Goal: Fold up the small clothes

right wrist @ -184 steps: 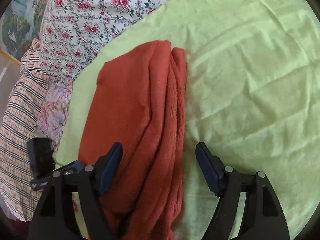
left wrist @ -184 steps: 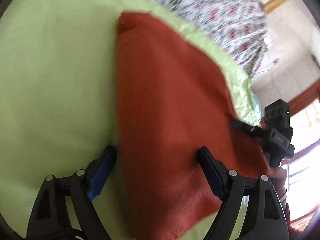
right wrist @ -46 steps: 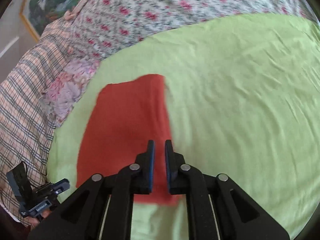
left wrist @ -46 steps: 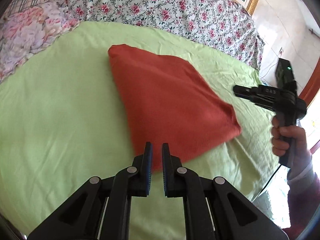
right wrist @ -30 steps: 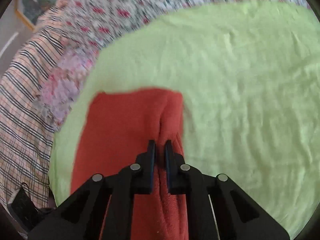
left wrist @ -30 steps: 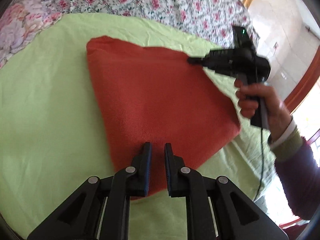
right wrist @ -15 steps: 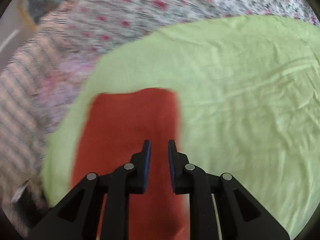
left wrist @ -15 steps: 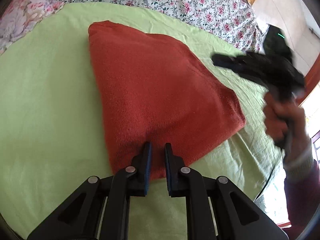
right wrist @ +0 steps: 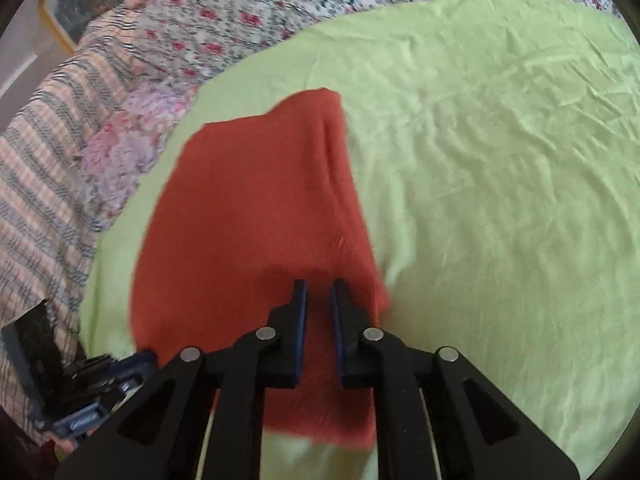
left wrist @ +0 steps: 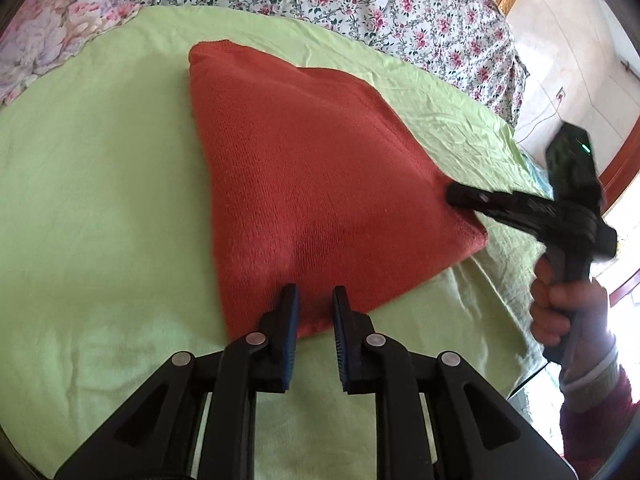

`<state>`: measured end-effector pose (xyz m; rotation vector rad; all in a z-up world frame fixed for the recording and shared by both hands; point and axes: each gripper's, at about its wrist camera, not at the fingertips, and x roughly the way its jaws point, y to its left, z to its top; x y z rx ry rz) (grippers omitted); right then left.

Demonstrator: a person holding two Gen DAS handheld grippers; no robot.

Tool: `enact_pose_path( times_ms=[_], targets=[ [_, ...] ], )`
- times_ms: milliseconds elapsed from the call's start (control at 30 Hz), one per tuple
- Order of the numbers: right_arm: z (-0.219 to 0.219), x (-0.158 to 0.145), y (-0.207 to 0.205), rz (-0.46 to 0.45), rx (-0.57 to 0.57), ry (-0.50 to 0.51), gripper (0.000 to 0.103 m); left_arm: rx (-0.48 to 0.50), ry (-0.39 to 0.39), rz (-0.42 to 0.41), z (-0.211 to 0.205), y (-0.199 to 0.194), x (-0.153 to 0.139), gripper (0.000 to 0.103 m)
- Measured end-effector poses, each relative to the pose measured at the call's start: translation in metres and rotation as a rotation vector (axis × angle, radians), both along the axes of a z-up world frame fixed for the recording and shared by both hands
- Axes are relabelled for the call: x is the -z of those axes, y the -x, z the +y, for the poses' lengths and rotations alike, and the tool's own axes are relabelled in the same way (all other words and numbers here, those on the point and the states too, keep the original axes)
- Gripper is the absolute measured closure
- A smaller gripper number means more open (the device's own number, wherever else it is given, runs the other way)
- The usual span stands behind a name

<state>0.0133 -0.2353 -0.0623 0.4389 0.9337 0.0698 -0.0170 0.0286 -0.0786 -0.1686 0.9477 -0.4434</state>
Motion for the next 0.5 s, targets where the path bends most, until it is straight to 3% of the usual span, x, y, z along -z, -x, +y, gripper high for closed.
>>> enact_pose_path(
  times_ms=[100, 167, 233, 500],
  targets=[
    [0.009, -0.001, 0.018, 0.002, -0.024, 0.003, 0.090, 0.003, -0.018, -0.008, 0.001, 0.005, 0.002, 0.083],
    [0.008, 0.016, 0.027, 0.066, 0.003, 0.071, 0.090, 0.001, -0.025, -0.004, 0.000, 0.003, 0.004, 0.083],
    [-0.003, 0.026, 0.035, 0.060, 0.027, -0.003, 0.093, -0.004, -0.027, -0.004, -0.001, 0.003, 0.005, 0.083],
    [0.004, 0.012, 0.046, 0.029, 0.035, 0.019, 0.090, -0.021, -0.059, 0.008, 0.007, 0.020, 0.001, 0.080]
  ],
)
